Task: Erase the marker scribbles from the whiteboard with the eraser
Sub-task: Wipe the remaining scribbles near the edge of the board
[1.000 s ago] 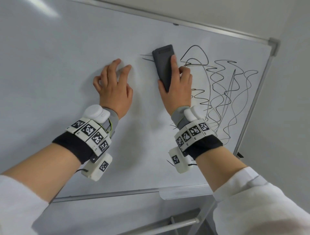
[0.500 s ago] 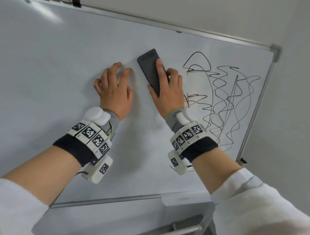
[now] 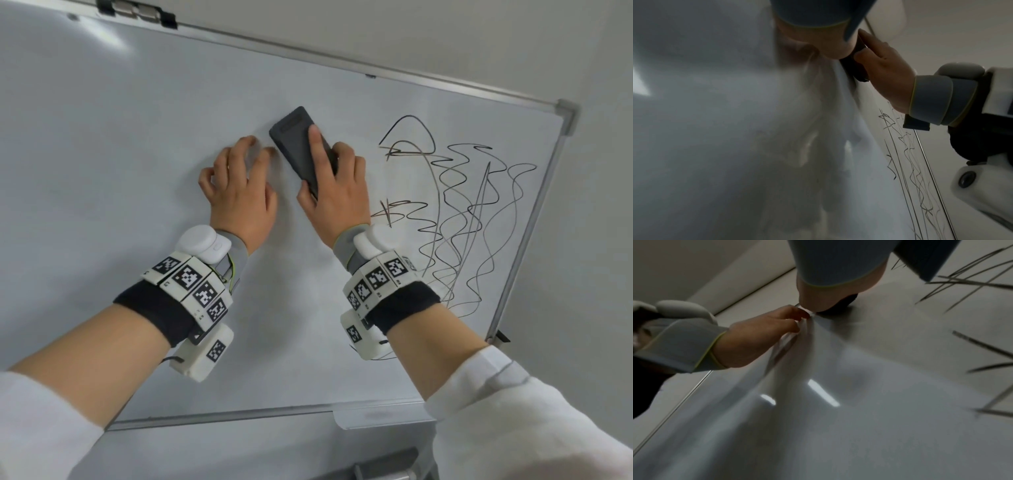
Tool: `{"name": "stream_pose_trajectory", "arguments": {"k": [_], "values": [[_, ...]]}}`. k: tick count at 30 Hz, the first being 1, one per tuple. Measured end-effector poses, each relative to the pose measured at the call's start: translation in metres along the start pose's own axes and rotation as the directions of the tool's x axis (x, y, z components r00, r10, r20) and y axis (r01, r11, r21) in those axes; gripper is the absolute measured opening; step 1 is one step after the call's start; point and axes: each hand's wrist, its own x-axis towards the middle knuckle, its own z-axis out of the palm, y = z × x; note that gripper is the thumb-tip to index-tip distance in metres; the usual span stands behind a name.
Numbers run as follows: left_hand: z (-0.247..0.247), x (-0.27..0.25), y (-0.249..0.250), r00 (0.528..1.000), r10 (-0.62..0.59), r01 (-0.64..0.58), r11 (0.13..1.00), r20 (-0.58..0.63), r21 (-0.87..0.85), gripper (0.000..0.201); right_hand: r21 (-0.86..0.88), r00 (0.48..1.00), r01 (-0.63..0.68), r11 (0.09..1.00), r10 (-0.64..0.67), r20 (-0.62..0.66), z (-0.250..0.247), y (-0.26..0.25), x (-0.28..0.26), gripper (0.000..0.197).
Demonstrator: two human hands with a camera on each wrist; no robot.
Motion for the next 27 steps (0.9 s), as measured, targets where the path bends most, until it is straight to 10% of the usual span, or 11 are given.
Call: {"name": "stream_pose_trajectory", "arguments": {"k": [6,13,21,27], "values": [[-0.001,0.001,-0.007,1.000,0.010,-0.010,1.000,0.003,0.000,0.048,0.026,0.972,-0.233,0.972,0.234,-0.025,-0.005,0.018,0.012,0.061],[0.001,0.002,0.000,1.000,-0.018,0.018,1.000,0.005,0.006,0.049,0.072,1.000,-0.014,0.997,0.013,0.015,-0.004,0.008,-0.003,0.053],[0.006,0.002,0.006,0.998,0.044,-0.042,0.998,0.045,-0.041,0.050,0.031,0.918,-0.381,0.924,0.382,-0.106,-0.023,0.062,0.000,0.058],[0.014,0.002,0.019,1.000,0.024,-0.023,0.999,0.016,-0.039,0.049,0.045,0.950,-0.302,0.952,0.305,-0.062,-0.021,0.057,-0.012,0.059]]}}
